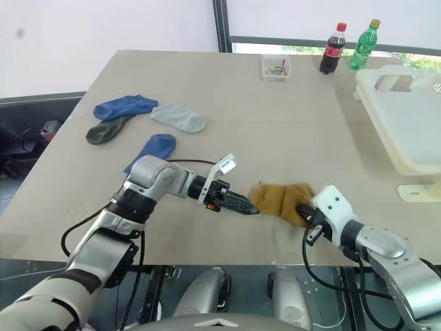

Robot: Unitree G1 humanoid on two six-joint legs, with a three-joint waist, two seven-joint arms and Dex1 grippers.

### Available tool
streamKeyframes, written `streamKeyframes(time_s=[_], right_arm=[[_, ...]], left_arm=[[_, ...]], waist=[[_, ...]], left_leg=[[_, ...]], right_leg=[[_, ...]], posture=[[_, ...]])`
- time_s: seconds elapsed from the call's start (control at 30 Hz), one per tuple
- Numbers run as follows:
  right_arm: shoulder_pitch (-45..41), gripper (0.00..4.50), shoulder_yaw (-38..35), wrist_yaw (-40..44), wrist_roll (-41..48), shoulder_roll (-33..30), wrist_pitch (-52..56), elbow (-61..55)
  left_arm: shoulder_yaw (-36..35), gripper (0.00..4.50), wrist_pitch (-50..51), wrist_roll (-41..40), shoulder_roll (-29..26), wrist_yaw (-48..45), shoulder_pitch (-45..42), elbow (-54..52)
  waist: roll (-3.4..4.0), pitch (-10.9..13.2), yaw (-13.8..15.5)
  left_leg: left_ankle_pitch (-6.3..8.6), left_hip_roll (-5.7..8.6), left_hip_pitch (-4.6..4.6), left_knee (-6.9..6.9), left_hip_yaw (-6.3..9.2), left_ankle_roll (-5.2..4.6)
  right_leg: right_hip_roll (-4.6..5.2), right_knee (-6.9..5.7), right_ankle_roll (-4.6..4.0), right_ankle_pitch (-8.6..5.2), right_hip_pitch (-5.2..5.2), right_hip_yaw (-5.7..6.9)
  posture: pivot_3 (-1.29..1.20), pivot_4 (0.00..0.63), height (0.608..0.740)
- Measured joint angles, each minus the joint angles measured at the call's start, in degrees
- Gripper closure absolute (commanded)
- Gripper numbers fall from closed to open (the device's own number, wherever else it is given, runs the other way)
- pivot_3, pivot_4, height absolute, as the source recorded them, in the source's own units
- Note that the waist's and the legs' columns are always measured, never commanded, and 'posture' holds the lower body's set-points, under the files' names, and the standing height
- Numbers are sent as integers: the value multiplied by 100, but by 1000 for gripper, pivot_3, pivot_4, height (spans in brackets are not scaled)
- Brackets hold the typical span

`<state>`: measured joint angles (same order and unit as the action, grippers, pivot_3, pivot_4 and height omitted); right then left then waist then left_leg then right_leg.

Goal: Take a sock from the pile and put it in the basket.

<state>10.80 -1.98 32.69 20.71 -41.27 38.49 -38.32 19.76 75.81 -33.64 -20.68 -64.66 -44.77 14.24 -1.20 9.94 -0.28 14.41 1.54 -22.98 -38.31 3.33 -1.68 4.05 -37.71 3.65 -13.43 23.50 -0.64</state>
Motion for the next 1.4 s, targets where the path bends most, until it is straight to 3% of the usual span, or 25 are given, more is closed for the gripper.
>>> streamKeyframes(time_s=[0.23,0.83,1.17,1.3,1.37,1.4], right_arm=[[36,4480,-148,6,85,1,58,-85],[185,4480,-322,-1,90,56,96,-162],[436,4480,-752,-4,255,63,166,-545],[1236,4480,-1383,108,538,44,351,-1105],[1664,3967,-1768,194,682,61,397,-1354],[1941,3507,-2069,233,810,132,419,-1505]], left_arm=[[-18,635,-314,-13,670,149,1,113],[292,635,-2034,538,694,-372,-132,104],[281,635,-2203,575,1708,-634,-681,1260],[279,635,-2491,987,2392,-314,-1013,2491],[269,635,-2667,1120,2612,-239,-1060,2942],[242,635,-2838,1227,2737,-231,-1161,3210]], waist=[[-1,1,0],[-1,1,5],[-1,1,48],[1,0,127],[-1,1,120],[-3,0,127]], left_leg=[[0,-1,-2,0,-2,0],[0,1,-2,0,-5,0],[0,12,-4,-1,-3,-2],[3,19,-8,-4,1,-6],[4,18,-13,-4,1,-8],[5,17,-11,-6,2,-9]], right_leg=[[-1,-1,-1,0,2,-3],[0,0,-1,1,1,-4],[-1,0,2,0,1,0],[1,3,3,-1,0,6],[1,6,3,-1,0,7],[1,8,4,-1,-3,9]], posture=[[0,150,740],[0,150,740],[0,150,740],[0,150,740],[0,150,740],[0,150,740]])
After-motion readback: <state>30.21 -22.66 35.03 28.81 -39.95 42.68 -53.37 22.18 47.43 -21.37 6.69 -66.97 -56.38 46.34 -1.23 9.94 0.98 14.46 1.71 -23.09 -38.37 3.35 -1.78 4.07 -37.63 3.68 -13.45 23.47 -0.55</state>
